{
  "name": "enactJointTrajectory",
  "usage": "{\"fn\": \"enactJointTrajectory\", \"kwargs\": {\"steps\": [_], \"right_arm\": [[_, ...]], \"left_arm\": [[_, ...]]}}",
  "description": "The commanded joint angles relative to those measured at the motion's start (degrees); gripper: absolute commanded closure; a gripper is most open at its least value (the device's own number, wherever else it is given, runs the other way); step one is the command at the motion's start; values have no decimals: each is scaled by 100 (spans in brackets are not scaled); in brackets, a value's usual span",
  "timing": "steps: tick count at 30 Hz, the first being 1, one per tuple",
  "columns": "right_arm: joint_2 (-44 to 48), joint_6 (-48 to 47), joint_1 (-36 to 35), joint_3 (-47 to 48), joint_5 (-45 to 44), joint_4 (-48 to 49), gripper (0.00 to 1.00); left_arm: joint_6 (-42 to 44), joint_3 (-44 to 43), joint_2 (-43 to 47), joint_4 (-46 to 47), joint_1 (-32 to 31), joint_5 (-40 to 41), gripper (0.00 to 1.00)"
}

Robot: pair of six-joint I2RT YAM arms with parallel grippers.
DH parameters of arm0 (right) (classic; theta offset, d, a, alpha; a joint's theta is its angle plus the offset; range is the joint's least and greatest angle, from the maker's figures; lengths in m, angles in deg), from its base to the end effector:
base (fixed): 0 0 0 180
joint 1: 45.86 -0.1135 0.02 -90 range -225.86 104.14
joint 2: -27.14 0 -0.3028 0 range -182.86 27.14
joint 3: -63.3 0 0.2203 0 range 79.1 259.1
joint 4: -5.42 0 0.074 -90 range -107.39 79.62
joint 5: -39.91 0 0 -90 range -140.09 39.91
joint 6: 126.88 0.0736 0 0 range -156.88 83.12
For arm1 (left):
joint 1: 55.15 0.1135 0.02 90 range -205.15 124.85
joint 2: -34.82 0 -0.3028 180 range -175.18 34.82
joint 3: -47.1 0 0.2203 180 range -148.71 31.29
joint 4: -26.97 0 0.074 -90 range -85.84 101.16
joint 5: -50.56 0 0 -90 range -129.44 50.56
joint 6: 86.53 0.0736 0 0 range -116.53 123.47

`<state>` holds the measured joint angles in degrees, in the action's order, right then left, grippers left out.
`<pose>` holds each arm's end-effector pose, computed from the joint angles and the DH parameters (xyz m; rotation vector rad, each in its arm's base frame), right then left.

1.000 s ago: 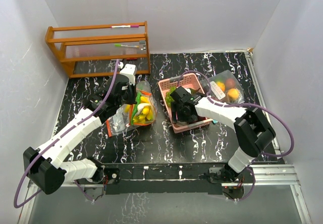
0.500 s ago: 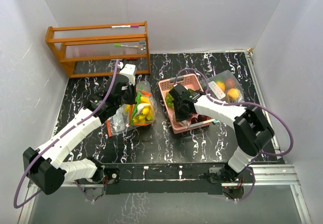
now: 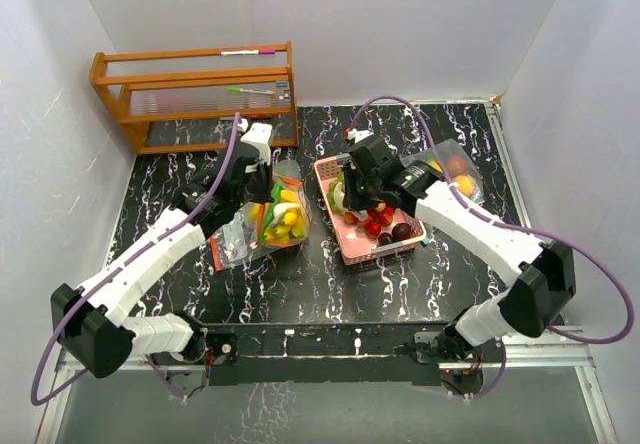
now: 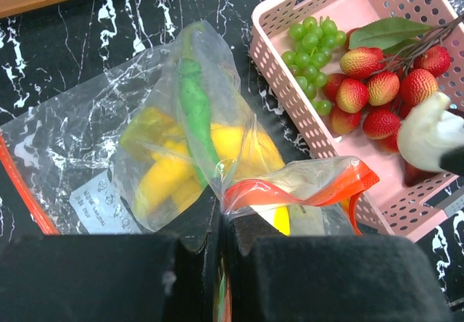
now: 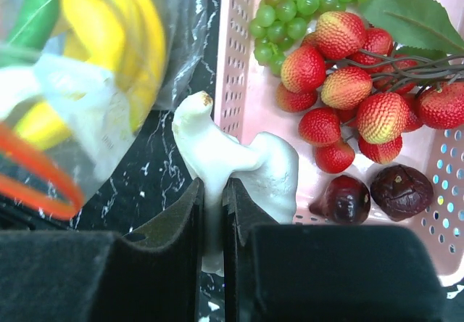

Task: Place the food in the zip-top bag and seal the zipper
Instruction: Pick up the fake vegetable from the bin, then place the fake vegetable in the zipper food storage bag.

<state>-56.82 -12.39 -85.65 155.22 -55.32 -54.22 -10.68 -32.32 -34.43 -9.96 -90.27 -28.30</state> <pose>0.2330 0.1853 0.3296 -0.2940 2.4871 0.3660 0.2209 -0.1380 0.3697 0.2510 2.0301 -0.3430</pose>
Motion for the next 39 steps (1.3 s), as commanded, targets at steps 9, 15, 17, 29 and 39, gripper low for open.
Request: {"fn": "enactJointTrajectory", "kwargs": {"steps": [9,15,17,29,39], "right_arm": [[949,-336,-45,-182,2519,1100,92],[593,307,-97,-308,2627,1793,92],[484,556,-99,-309,2742,2086,92],[-515,1505,-100,422,2286,2153,92],[-824,2222,-260,732,625,2582,92]], "left_arm": [[17,-831,-639,320,-22,-236,100],[52,-829,-724,457,-22,-315,100],[61,-817,-698,469,-22,-292,100],[-10,-564,-441,610,-22,-600,100],[-354,39,-116,986,-22,-1190,100]]}}
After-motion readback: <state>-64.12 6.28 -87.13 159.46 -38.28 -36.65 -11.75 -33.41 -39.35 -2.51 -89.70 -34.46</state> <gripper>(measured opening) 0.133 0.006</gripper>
